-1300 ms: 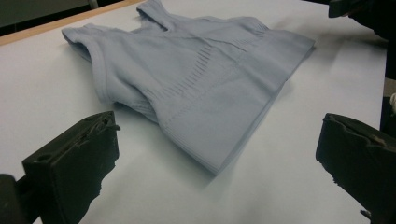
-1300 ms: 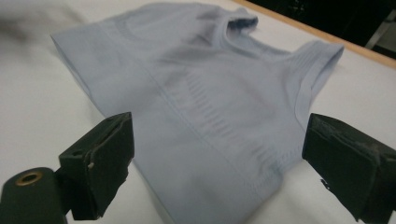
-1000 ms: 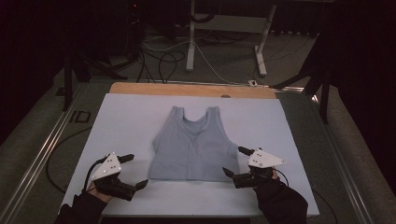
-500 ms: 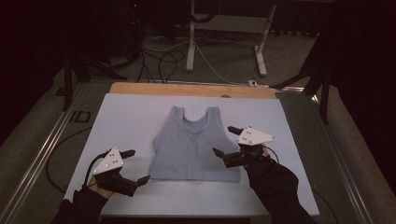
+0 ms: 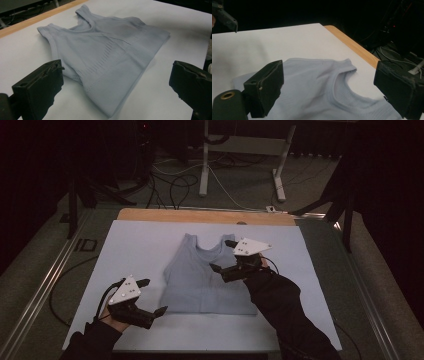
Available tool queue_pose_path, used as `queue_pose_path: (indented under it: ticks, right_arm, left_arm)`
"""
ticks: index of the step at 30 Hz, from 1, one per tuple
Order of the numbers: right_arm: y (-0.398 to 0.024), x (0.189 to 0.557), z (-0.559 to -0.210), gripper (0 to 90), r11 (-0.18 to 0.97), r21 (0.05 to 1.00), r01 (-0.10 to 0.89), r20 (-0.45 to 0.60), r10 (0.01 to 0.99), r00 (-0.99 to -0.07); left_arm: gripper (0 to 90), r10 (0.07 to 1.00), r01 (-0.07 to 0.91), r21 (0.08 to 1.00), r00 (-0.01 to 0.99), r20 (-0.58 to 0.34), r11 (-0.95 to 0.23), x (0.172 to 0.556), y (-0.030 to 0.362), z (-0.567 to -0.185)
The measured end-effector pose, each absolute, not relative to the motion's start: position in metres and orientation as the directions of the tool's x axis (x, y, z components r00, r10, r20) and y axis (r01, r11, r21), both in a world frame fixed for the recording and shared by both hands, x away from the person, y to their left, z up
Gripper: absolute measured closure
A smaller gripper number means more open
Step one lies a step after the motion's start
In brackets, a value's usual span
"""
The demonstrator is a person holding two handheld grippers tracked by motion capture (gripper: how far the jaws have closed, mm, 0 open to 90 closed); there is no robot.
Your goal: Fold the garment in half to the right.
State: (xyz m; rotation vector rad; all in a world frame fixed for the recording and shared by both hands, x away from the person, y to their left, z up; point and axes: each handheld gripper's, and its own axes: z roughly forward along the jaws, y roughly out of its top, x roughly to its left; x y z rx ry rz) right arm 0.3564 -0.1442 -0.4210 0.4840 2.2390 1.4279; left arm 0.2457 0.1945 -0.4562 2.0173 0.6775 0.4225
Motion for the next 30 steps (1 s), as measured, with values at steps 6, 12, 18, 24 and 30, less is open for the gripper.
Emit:
queue_pose_path:
  ticks: [6,12,18,24,30]
  right_arm:
    - [-0.128,0.374,-0.418,9.4,0.408,0.912,0.050,-0.174,0.492,-0.853]
    - [-0.116,0.385,-0.418,9.4,0.402,0.914,0.059,-0.159,0.487,-0.859]
    - [-0.102,0.399,-0.421,9.4,0.402,0.913,0.061,-0.147,0.466,-0.873]
    - [-0.086,0.414,-0.428,9.4,0.414,0.907,0.079,-0.129,0.452,-0.883]
    - [-0.069,0.428,-0.435,9.4,0.423,0.902,0.088,-0.122,0.444,-0.888]
  left_arm:
    - [0.2,0.624,0.295,0.856,0.781,0.041,-0.425,0.247,0.191,-0.457]
    - [0.2,0.665,0.334,0.850,0.746,0.025,-0.407,0.251,0.190,-0.462]
    - [0.3,0.697,0.372,0.840,0.717,0.011,-0.395,0.257,0.184,-0.470]
    - [0.2,0.711,0.408,0.833,0.703,-0.024,-0.374,0.262,0.181,-0.479]
    - [0.3,0.694,0.413,0.822,0.720,-0.030,-0.393,0.266,0.177,-0.491]
